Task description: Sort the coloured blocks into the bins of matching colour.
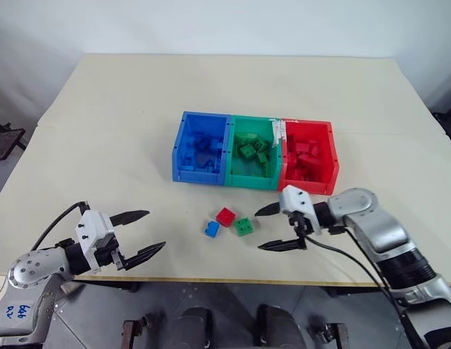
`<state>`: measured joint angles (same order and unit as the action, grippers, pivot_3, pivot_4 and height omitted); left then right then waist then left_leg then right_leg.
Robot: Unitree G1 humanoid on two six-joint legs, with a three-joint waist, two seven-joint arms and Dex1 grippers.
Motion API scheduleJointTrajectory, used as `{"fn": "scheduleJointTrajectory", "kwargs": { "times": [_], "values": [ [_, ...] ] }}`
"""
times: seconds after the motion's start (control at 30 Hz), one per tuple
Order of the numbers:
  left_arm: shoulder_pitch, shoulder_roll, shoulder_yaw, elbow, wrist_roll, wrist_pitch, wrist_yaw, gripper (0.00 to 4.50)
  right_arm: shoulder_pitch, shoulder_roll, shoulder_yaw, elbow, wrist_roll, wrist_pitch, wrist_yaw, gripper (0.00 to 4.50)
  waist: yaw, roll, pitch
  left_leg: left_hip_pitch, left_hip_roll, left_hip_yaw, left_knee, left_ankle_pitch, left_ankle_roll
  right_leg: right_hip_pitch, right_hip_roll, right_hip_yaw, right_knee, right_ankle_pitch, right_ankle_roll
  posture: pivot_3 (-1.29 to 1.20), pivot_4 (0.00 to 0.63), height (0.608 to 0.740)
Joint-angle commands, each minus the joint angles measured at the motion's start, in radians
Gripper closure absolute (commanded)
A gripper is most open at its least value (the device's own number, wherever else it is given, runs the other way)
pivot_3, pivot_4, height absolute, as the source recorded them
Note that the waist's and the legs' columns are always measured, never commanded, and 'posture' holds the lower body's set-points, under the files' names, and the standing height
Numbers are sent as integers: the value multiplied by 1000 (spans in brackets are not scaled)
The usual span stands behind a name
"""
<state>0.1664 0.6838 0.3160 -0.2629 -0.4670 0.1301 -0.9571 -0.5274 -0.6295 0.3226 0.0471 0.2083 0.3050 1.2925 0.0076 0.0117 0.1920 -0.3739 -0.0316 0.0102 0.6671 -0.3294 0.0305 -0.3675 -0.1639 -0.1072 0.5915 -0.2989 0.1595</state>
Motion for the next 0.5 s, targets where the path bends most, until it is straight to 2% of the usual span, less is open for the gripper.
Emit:
{"fn": "scheduleJointTrajectory", "kwargs": {
  "times": [0.03, 0.17, 0.27, 0.4, 0.5],
  "values": [
    [8, -4, 26, -31, -15, -14, 12, 0, -27, 54, 20, 14, -25, -32, -31, 28, -7, 0, 0, 0, 0, 0, 0, 0, 0, 0, 0, 0, 0, 0, 0, 0, 150, 740],
    [9, -9, 17, -43, -14, -10, 22, 0, -42, 97, 34, 43, -58, -56, -57, 28, -10, 0, 0, 0, 1, 0, 0, 0, 0, -1, 1, 0, 1, 0, 0, 0, 150, 740],
    [1, -12, 4, -52, -15, -7, 26, 0, -44, 108, 37, 55, -69, -84, -57, 589, -11, 0, 0, 0, 1, 0, 0, 0, 0, -1, 1, 0, 1, 0, 0, 0, 150, 740],
    [-8, -12, -5, -58, -18, -4, 25, 0, -36, 93, 18, 47, -61, -111, -46, 1934, -9, 0, 0, 0, 1, 1, 0, 0, 0, -1, 1, 0, 1, 0, 0, 0, 150, 740],
    [-15, -13, -8, -55, -18, -4, 25, 0, -36, 78, -18, 51, -29, -212, 0, 2988, -9, 0, 0, 0, 1, 1, 0, 0, 0, -1, 1, 0, 1, 0, 0, 0, 150, 740]
  ]
}}
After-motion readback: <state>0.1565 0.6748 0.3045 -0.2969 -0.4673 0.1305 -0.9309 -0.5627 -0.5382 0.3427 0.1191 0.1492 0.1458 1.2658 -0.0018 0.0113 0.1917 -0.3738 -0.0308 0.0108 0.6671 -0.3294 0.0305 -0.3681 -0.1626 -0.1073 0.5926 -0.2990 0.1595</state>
